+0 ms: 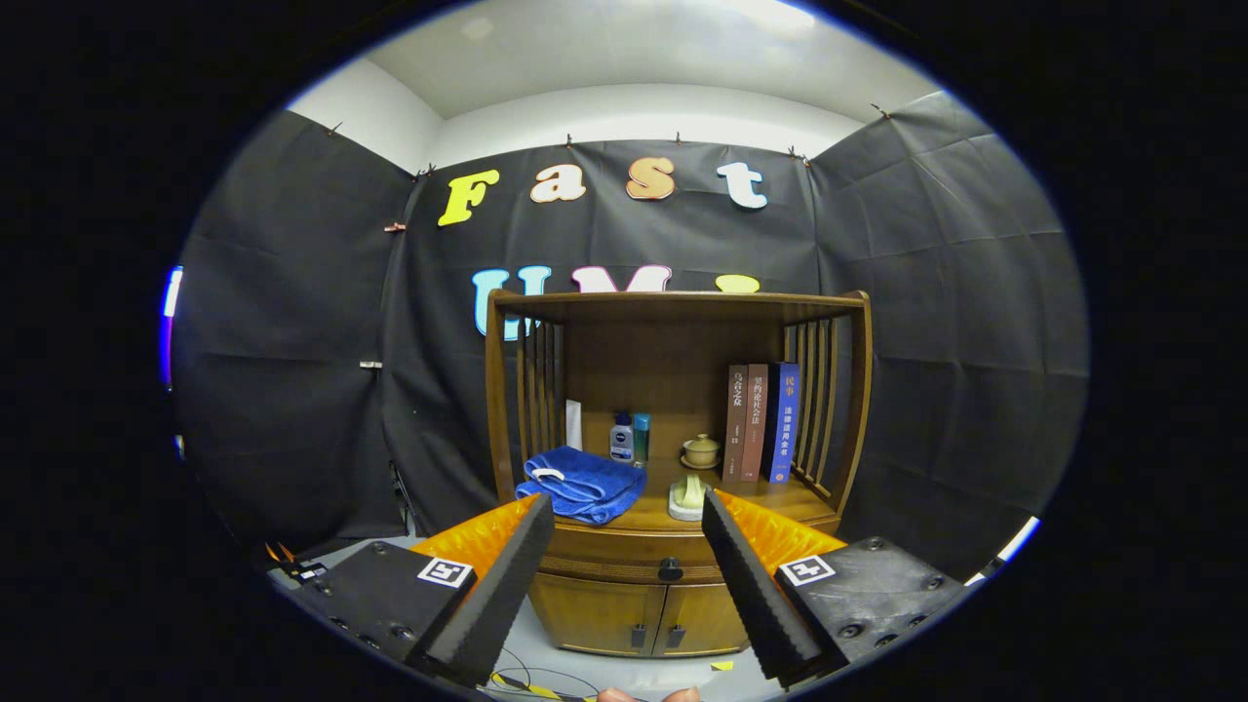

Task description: Pull open the drawer, take out the items inside it, and place them on the countertop above the cabinet.

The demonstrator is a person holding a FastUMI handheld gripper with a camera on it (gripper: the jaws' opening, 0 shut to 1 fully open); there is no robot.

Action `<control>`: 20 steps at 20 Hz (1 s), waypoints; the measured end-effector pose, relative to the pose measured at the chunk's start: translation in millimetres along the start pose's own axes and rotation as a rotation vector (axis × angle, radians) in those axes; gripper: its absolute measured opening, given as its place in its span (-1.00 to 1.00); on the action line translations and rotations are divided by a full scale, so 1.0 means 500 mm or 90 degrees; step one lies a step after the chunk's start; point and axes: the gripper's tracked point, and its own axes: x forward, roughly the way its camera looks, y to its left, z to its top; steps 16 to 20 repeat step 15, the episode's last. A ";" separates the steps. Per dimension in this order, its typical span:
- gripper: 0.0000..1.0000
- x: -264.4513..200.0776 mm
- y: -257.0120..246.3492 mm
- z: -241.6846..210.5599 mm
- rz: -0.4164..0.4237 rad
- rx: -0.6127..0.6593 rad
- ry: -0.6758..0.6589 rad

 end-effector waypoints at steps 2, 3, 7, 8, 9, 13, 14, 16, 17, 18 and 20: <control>0.96 -0.001 0.007 -0.003 0.005 0.002 0.003; 0.96 0.000 0.010 -0.002 0.007 0.004 0.002; 0.97 -0.002 0.009 -0.007 0.006 0.010 0.002; 0.97 -0.002 0.006 -0.009 0.004 0.010 0.003; 0.97 -0.002 0.005 -0.011 0.003 0.011 0.004; 0.97 -0.002 0.000 -0.014 0.000 0.015 0.005; 0.97 -0.003 -0.001 -0.015 -0.001 0.015 0.005; 0.97 -0.003 0.000 -0.015 -0.001 0.014 0.005; 0.97 -0.003 0.000 -0.015 -0.001 0.014 0.005; 0.97 -0.003 0.000 -0.015 -0.001 0.014 0.005; 0.97 -0.003 0.000 -0.015 -0.001 0.014 0.005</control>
